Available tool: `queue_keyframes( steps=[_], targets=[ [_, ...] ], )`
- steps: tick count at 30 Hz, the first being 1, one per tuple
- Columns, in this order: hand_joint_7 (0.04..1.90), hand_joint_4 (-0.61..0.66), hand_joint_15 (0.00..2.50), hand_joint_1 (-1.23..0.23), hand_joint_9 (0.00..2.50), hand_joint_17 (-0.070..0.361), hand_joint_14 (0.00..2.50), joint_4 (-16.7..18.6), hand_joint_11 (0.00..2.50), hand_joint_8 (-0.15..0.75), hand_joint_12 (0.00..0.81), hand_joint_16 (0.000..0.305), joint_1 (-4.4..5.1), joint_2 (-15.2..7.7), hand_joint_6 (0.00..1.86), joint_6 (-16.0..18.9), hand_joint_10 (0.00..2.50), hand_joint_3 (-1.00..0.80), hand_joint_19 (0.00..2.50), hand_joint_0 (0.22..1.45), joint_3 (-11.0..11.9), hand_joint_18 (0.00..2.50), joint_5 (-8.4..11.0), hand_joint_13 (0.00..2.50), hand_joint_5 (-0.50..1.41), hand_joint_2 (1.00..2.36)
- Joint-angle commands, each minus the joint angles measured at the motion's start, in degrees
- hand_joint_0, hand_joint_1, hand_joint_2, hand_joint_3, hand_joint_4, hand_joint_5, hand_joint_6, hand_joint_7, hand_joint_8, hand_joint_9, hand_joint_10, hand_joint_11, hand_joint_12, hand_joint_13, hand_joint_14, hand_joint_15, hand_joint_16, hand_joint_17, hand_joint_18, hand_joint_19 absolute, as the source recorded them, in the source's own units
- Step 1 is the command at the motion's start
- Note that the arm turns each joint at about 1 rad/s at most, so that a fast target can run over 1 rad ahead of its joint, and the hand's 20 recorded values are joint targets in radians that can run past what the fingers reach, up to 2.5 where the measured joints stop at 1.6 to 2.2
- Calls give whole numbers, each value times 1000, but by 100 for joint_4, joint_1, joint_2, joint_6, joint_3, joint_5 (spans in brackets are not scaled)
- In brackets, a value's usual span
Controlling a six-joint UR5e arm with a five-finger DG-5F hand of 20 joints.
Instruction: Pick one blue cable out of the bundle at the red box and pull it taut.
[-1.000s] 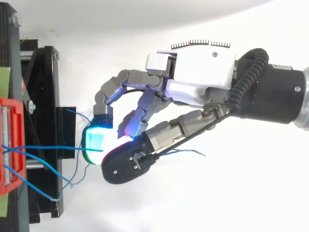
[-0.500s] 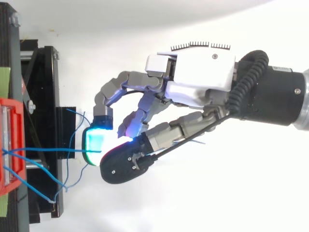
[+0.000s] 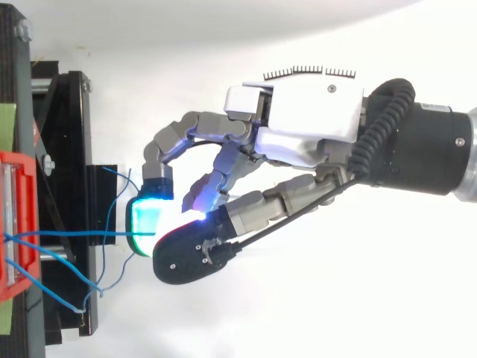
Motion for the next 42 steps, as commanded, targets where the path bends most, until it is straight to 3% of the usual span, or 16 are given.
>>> queue_keyframes(
  steps=[1, 8, 12, 22, 29, 42],
  targets=[
    [1114, -152, 403, -623, 1248, 142, 10, 0, 971, 298, 455, 63, -1, -7, 918, 0, 6, -8, 236, 542, 0, 742, -1, 833, -131, 1151],
    [1126, -120, 379, -645, 1236, 144, 11, 0, 894, 326, 468, 64, -1, -7, 914, 0, 7, 8, 218, 532, 0, 749, -10, 816, -122, 1207],
    [1133, -117, 378, -681, 1221, 144, 10, 0, 885, 326, 464, 64, 8, 2, 914, -62, 9, 47, 221, 550, 0, 742, -18, 799, -120, 1134],
    [1174, -116, 378, -711, 1183, 143, 10, -202, 885, 337, 462, 63, -28, 195, 915, -633, 9, 72, 217, 561, 0, 727, -18, 779, -115, 1113],
    [1183, -132, 369, -749, 1087, 140, 10, -598, 857, 338, 450, 62, -45, 371, 916, -958, 10, 92, 205, 589, 0, 700, -18, 726, -115, 1044],
    [1159, -141, 251, -756, 679, 140, 6, -668, 416, 300, 428, 62, -63, 371, 917, -1459, 8, 84, 154, 599, -9, 488, 17, 448, -128, 1003]
  ],
)
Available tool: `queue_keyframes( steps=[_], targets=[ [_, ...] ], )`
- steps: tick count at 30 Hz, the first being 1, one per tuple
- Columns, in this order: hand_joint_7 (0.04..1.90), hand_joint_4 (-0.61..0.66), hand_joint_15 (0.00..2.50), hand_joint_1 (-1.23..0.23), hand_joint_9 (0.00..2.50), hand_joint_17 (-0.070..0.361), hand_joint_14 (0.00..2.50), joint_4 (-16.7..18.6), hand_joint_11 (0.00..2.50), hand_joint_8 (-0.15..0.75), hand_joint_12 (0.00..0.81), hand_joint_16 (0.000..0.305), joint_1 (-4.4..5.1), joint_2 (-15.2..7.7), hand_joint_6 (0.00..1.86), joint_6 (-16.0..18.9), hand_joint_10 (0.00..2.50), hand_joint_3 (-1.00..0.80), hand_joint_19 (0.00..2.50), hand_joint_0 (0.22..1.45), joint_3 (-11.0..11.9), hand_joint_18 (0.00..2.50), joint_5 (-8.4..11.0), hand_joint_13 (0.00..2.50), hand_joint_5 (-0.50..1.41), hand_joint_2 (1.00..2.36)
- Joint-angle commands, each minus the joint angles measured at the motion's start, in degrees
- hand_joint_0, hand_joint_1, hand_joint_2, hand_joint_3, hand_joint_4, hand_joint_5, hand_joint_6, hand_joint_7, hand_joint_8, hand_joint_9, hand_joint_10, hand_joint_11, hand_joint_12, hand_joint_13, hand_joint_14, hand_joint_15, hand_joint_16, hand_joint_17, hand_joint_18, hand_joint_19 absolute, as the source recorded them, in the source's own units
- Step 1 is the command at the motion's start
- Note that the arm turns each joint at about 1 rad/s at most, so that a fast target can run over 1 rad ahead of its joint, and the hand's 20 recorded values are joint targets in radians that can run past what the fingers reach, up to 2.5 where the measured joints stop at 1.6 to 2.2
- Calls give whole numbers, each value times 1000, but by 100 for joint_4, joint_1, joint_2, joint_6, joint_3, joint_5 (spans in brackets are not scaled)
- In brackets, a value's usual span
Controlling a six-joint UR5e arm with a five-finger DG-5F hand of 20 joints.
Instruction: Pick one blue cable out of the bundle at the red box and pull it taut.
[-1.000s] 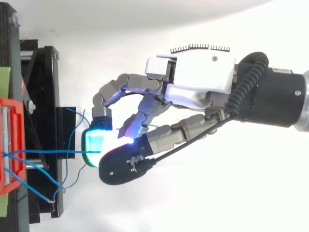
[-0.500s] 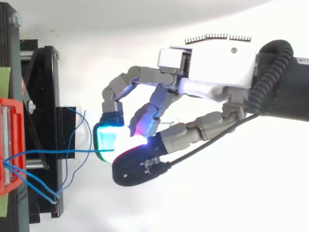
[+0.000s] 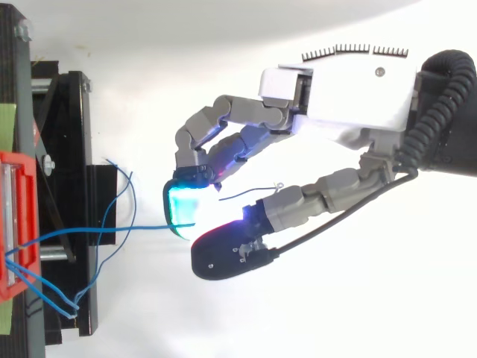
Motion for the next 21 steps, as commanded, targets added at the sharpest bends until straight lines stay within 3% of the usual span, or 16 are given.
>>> queue_keyframes(
  steps=[1, 8, 21],
  targets=[
    [1156, -142, 250, -755, 670, 139, 7, 0, 406, 301, 427, 62, -2, 1, 917, -188, 6, 84, 154, 598, -6, 486, 9, 446, -129, 1004],
    [1153, -143, 254, -751, 672, 138, 7, 8, 419, 297, 425, 61, -2, 1, 917, -364, 9, 82, 165, 597, -6, 478, 0, 442, -131, 1006],
    [1149, -139, 254, -749, 679, 138, 7, 35, 422, 298, 424, 61, -2, 1, 917, -381, 7, 79, 165, 596, -15, 477, 0, 444, -132, 1007]
  ],
)
